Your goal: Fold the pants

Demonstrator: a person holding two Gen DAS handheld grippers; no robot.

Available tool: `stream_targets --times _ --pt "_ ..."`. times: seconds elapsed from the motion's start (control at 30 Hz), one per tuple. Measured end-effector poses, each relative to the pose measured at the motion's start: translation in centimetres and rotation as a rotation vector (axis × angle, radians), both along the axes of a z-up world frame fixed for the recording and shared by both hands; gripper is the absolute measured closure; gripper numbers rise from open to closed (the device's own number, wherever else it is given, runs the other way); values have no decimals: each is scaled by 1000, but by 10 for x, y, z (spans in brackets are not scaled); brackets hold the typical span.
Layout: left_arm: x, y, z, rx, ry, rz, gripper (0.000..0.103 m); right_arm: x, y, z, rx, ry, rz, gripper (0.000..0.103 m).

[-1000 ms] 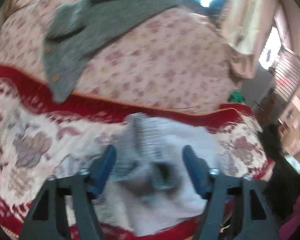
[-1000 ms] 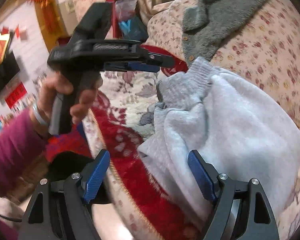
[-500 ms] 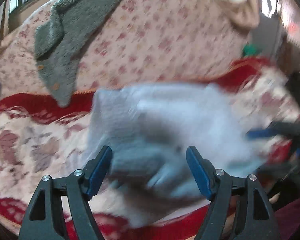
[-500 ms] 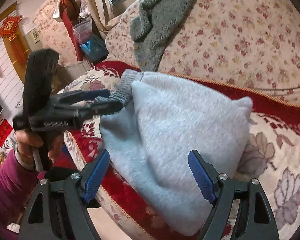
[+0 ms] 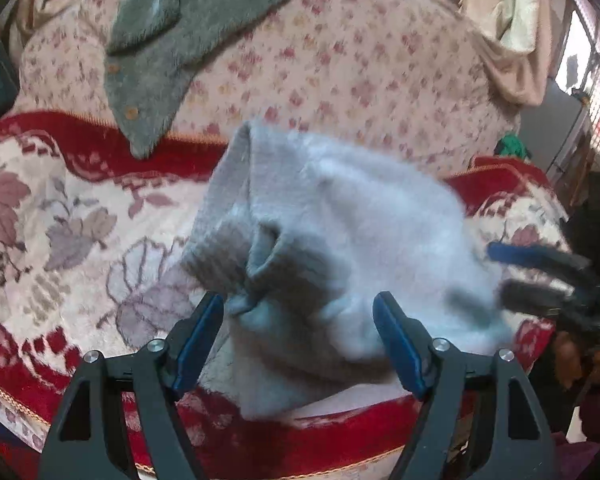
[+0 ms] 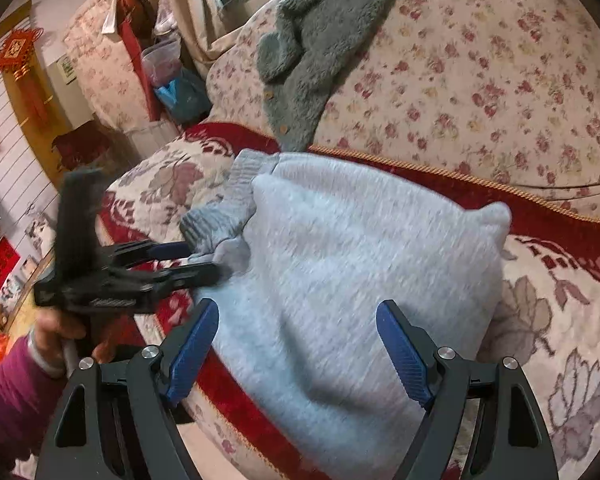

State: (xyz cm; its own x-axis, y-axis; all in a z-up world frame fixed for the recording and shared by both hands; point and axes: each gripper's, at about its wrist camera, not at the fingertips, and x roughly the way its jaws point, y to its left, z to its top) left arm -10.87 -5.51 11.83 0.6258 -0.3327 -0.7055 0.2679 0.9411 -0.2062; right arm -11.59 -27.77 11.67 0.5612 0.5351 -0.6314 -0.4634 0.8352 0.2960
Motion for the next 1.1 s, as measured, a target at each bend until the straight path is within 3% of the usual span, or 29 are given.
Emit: stream_targets --times 0.23,0.4,0.6,0.83,0.97,1.1 --pt "2 -18 30 8 -96 29 20 7 -7 -1 -4 18 -48 17" --pt "15 -25 19 2 -55 37 13 8 -27 -3 25 42 -90 8" --pt "26 -26 1 79 -36 103 11 11 -47 -11 34 85 -145 5" --pt "27 1 -2 51 -28 163 11 16 -72 -26 87 143 -188 1" --pt "32 10 -4 13 -1 170 7 24 -85 -42 153 226 -200 0" --pt "36 7 -6 21 -1 168 7 30 -91 -58 202 299 -216 0"
